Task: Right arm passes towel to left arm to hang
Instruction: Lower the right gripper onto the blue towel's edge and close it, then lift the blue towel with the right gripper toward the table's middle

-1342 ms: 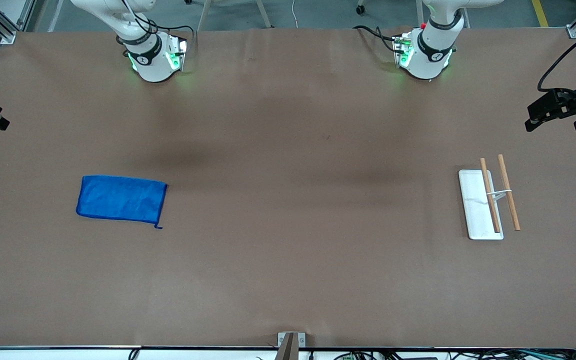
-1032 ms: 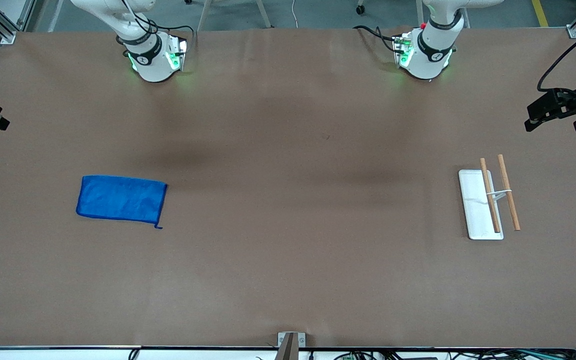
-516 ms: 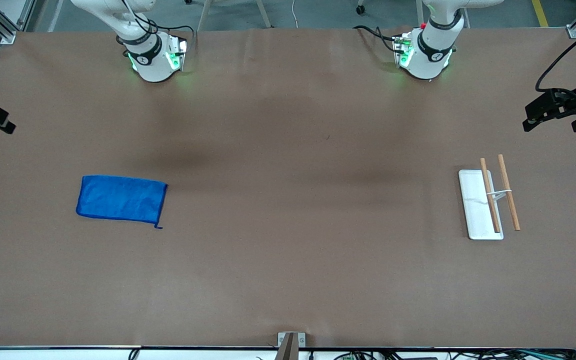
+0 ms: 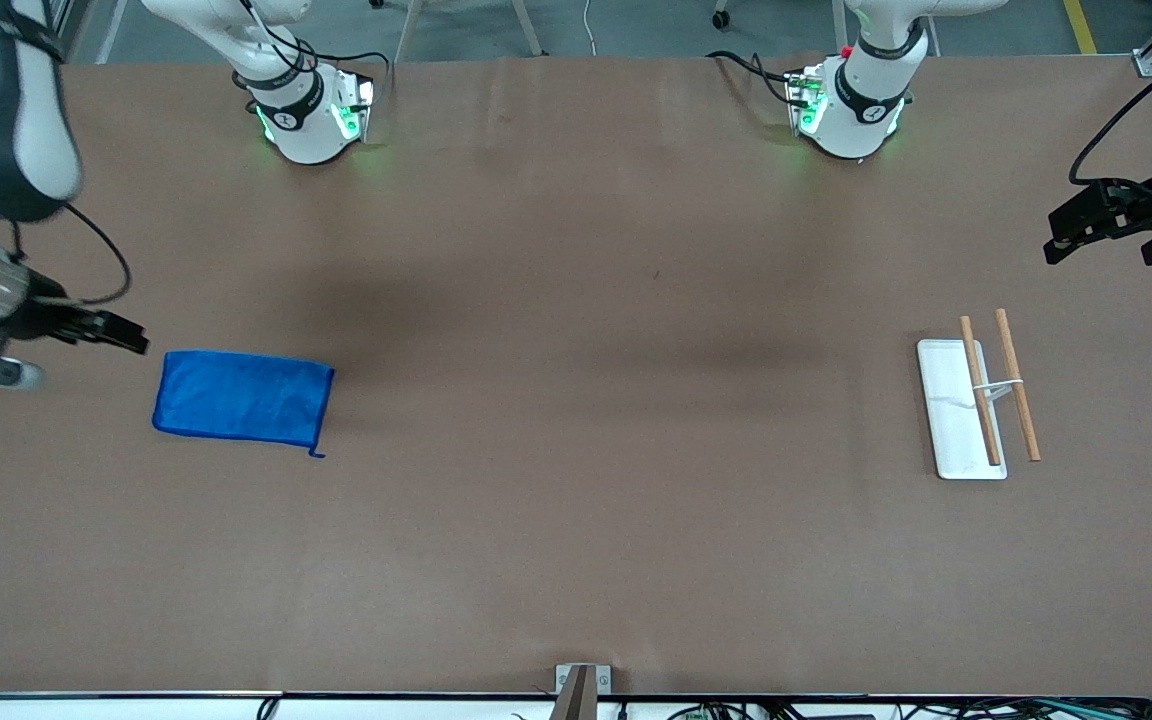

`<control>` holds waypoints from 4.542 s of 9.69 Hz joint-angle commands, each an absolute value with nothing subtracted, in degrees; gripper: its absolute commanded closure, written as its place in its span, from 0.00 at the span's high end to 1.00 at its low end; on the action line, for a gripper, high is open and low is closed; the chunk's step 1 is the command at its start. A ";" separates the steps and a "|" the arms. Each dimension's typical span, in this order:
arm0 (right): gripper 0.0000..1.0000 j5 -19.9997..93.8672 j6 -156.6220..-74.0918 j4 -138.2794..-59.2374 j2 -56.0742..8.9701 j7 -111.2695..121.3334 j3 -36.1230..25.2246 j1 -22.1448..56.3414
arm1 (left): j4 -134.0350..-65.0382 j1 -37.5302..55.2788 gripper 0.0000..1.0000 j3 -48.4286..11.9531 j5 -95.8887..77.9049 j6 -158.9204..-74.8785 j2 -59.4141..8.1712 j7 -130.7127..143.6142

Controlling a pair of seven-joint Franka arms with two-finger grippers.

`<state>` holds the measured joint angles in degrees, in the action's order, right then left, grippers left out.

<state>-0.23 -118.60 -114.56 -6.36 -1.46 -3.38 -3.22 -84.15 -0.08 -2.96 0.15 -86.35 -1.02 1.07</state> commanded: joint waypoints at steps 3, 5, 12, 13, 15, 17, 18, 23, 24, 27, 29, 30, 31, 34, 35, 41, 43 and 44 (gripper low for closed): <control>1.00 0.52 -139.69 -123.39 -17.63 6.74 -3.34 -4.38 | -85.25 -0.26 1.00 -3.16 -0.44 -86.04 -2.11 1.49; 1.00 0.53 -145.01 -123.58 -21.96 7.73 -3.34 -5.27 | -85.25 -0.26 1.00 -3.16 -0.35 -86.04 -2.11 1.41; 0.94 0.79 -152.23 -126.47 -26.10 7.91 -2.55 -5.71 | -85.08 -0.35 1.00 -3.16 -0.35 -86.13 -2.11 0.97; 0.85 0.79 -152.23 -126.47 -26.10 7.91 -2.55 -5.71 | -85.08 -0.35 1.00 -3.16 -0.26 -86.13 -2.11 0.79; 0.58 0.79 -152.23 -126.47 -26.19 8.00 -2.55 -5.71 | -85.08 -0.44 1.00 -3.16 -0.26 -86.04 -2.11 0.44; 0.33 0.79 -151.61 -126.47 -25.93 9.13 -2.46 -5.71 | -84.99 -0.53 1.00 -3.16 -0.18 -86.04 -2.11 0.44; 0.15 0.79 -151.35 -126.30 -25.84 10.88 -2.46 -5.80 | -84.99 -0.44 1.00 -3.16 -0.26 -86.04 -2.02 0.44; 0.01 2.02 -126.71 -112.36 -22.86 10.81 -2.02 -5.54 | -84.90 -0.44 1.00 -3.08 0.09 -86.13 -2.11 0.44; 0.01 4.11 -120.82 -107.89 -22.68 10.55 -1.93 -5.10 | -84.55 -0.61 1.00 -3.16 0.09 -86.05 -2.11 0.44; 0.01 6.85 -108.67 -98.37 -21.45 4.34 -1.85 -1.77 | -84.55 -0.44 1.00 -3.08 0.44 -86.22 -2.11 0.27; 0.01 9.13 -104.52 -95.03 -19.78 -4.78 2.52 0.43 | -84.55 -0.53 1.00 -3.08 0.44 -86.22 -2.11 0.26; 0.01 11.40 -104.33 -94.23 -18.99 -9.62 6.73 0.35 | -84.64 -0.70 1.00 -3.08 0.27 -86.13 -2.02 0.09; 0.01 15.43 -104.76 -93.44 -18.81 -12.02 10.07 0.35 | -84.55 -0.53 1.00 -3.08 0.26 -86.05 -2.02 -0.09; 0.01 35.46 -108.79 -92.46 -18.81 -12.83 14.84 2.27 | -84.73 -0.35 1.00 -3.34 -1.22 -85.61 -1.58 -0.17; 0.01 39.77 -112.03 -92.81 -18.81 -12.92 16.33 3.68 | -85.60 -0.53 1.00 -3.43 -4.80 -85.00 -1.23 -0.35; 0.01 77.37 -130.87 -93.96 -19.42 -12.57 17.75 19.41 | -97.53 -3.43 1.00 -2.29 -35.72 -79.72 -3.42 -10.27; 0.01 87.31 -130.96 -93.69 -19.42 -11.96 17.75 21.43 | -102.81 -3.25 1.00 -1.67 -44.95 -79.72 -5.00 -14.21; 0.01 92.58 -130.96 -93.60 -19.42 -9.52 17.75 22.66 | -105.01 -3.16 1.00 -1.67 -49.09 -79.72 -6.23 -16.41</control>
